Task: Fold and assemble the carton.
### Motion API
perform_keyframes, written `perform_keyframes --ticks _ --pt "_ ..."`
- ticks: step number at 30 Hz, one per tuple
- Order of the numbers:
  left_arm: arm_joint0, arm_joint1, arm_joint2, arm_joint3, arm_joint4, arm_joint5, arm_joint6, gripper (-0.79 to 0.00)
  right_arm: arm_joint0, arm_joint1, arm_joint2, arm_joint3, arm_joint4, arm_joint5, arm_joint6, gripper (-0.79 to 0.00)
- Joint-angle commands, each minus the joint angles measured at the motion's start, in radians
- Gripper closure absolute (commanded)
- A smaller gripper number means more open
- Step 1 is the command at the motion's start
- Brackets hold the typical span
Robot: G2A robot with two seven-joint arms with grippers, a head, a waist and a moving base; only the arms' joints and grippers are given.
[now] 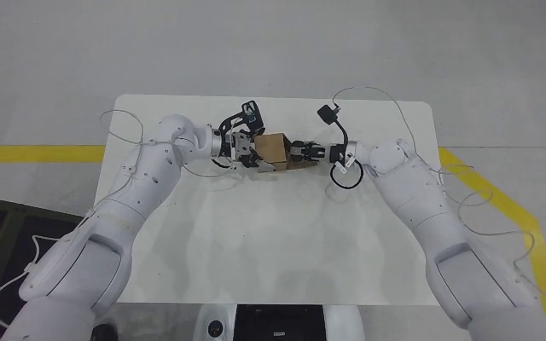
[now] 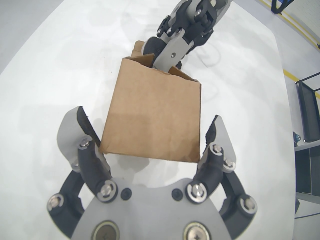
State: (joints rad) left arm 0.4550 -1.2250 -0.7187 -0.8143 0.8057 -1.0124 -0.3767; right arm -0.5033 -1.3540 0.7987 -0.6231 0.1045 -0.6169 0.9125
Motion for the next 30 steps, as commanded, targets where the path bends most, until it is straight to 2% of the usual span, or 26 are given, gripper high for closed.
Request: perform_keyframes --ticks 1,13,22,30 --pt "-0.001 -0.001 0.001 -0.002 -0.001 0.0 -0.003 -0.785 -0.006 -0.005 -0.006 -0.008 0.009 -0.003 0.014 0.0" --pt "0.0 0.0 0.001 0.0 -0.006 0.0 -0.011 -0.785 -0.03 -0.039 -0.023 -0.023 0.09 0.016 0.028 0.0" --pt "0.001 0.0 0.005 -0.002 -0.021 0.0 -0.02 -0.785 -0.035 -0.062 -0.037 -0.012 0.083 0.011 -0.031 0.0" --pt "-0.001 -0.001 0.009 0.003 -0.031 0.0 -0.021 -0.785 -0.03 -0.046 0.007 0.021 0.081 -0.011 -0.029 0.0"
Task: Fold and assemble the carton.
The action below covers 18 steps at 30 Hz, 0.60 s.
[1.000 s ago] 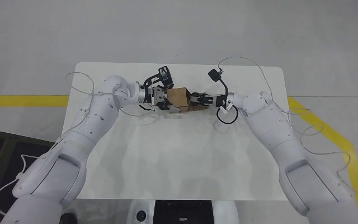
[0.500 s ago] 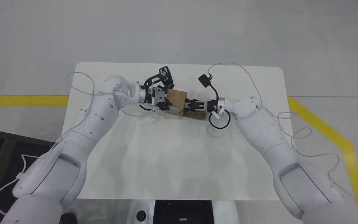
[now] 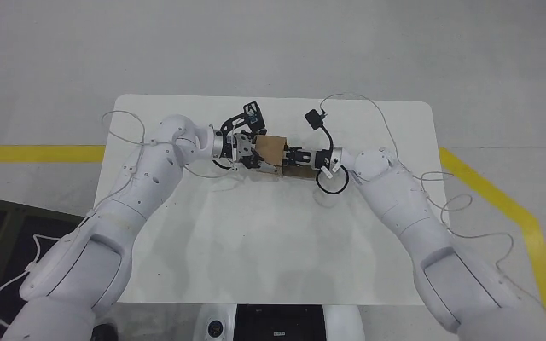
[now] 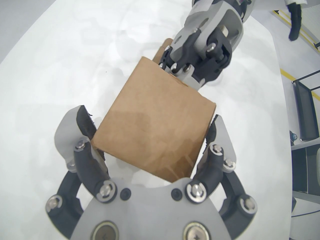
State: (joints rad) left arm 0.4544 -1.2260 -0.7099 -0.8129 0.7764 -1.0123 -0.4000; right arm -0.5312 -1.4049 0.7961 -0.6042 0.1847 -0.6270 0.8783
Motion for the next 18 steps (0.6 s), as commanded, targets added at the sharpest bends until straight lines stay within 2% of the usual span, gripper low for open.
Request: perform_keyframes --ticks 1,9,12,15,18 --pt "0.0 0.0 -0.001 0.004 -0.002 0.0 0.004 -0.785 -0.005 0.011 0.019 0.0 0.002 -0.002 0.012 0.0" --pt "0.0 -0.001 -0.006 0.014 -0.006 0.0 0.026 -0.785 -0.027 0.085 0.131 -0.078 -0.057 0.028 0.056 -0.018" --pt "-0.002 -0.001 -0.007 0.018 -0.006 0.0 0.031 -0.785 -0.043 0.124 0.183 -0.118 -0.127 0.056 0.075 -0.083" --pt "-0.003 -0.003 -0.006 0.021 -0.007 0.0 0.032 -0.785 -0.069 0.16 0.236 -0.17 -0.188 0.091 0.103 -0.188" --pt "-0.004 -0.003 -0.004 0.022 -0.006 0.0 0.032 -0.785 -0.102 0.19 0.286 -0.232 -0.218 0.126 0.131 -0.24"
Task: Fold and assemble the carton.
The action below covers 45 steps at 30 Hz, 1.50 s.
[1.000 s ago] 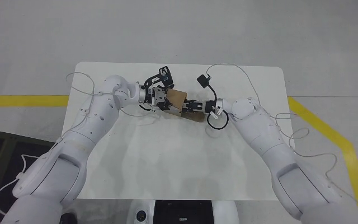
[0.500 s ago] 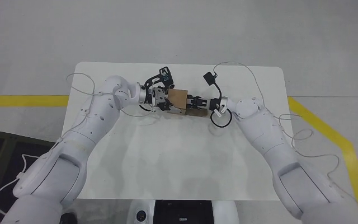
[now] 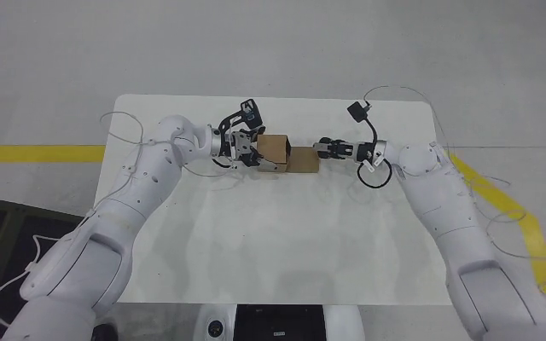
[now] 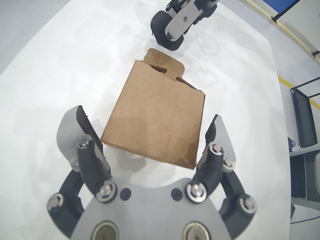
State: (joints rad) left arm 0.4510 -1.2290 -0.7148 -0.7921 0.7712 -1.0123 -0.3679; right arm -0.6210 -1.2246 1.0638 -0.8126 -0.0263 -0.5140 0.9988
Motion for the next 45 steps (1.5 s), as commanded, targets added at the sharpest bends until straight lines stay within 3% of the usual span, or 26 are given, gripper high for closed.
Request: perform_keyframes --ticks 1,6,14,36,45 --pt "-0.001 0.0 0.001 0.002 0.0 0.0 -0.001 -0.785 -0.024 0.017 0.031 -0.046 -0.013 0.024 0.018 -0.243" --pt "-0.003 -0.001 0.004 0.005 -0.002 0.0 -0.002 -0.785 -0.084 0.038 0.062 -0.131 -0.025 0.072 0.039 -0.28" --pt "-0.006 0.0 0.007 0.005 -0.003 0.0 -0.004 -0.785 -0.122 0.032 0.034 -0.147 -0.007 0.111 -0.005 -0.305" --pt "0.007 0.009 -0.008 -0.015 -0.018 0.0 -0.025 -0.785 -0.038 -0.023 -0.075 -0.018 0.072 0.064 -0.051 -0.339" --pt "0.009 0.013 -0.009 -0.029 -0.017 0.0 -0.029 -0.785 -0.007 -0.028 -0.095 0.005 0.064 0.045 0.005 -0.351"
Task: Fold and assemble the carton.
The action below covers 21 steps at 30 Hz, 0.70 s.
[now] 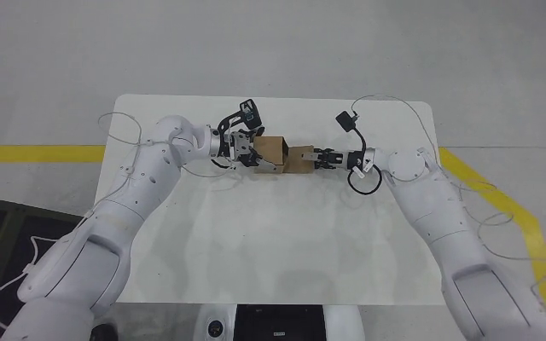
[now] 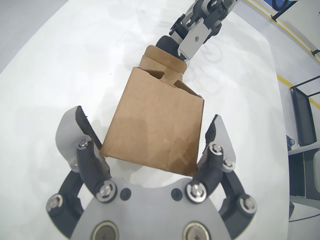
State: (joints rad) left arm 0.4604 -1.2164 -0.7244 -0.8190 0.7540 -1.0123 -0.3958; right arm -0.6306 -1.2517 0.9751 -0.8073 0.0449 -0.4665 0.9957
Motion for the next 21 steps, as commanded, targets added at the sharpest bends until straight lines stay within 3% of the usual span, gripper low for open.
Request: perform_keyframes --ticks 1,21 --pt "0.0 0.001 0.0 -0.003 -0.001 0.0 -0.002 -0.785 0.008 -0.002 -0.012 0.0 -0.016 -0.007 0.015 -0.351" --pt "0.015 0.014 -0.012 -0.035 -0.008 0.0 -0.021 -0.785 0.048 -0.028 -0.022 0.003 0.125 -0.048 0.052 -0.323"
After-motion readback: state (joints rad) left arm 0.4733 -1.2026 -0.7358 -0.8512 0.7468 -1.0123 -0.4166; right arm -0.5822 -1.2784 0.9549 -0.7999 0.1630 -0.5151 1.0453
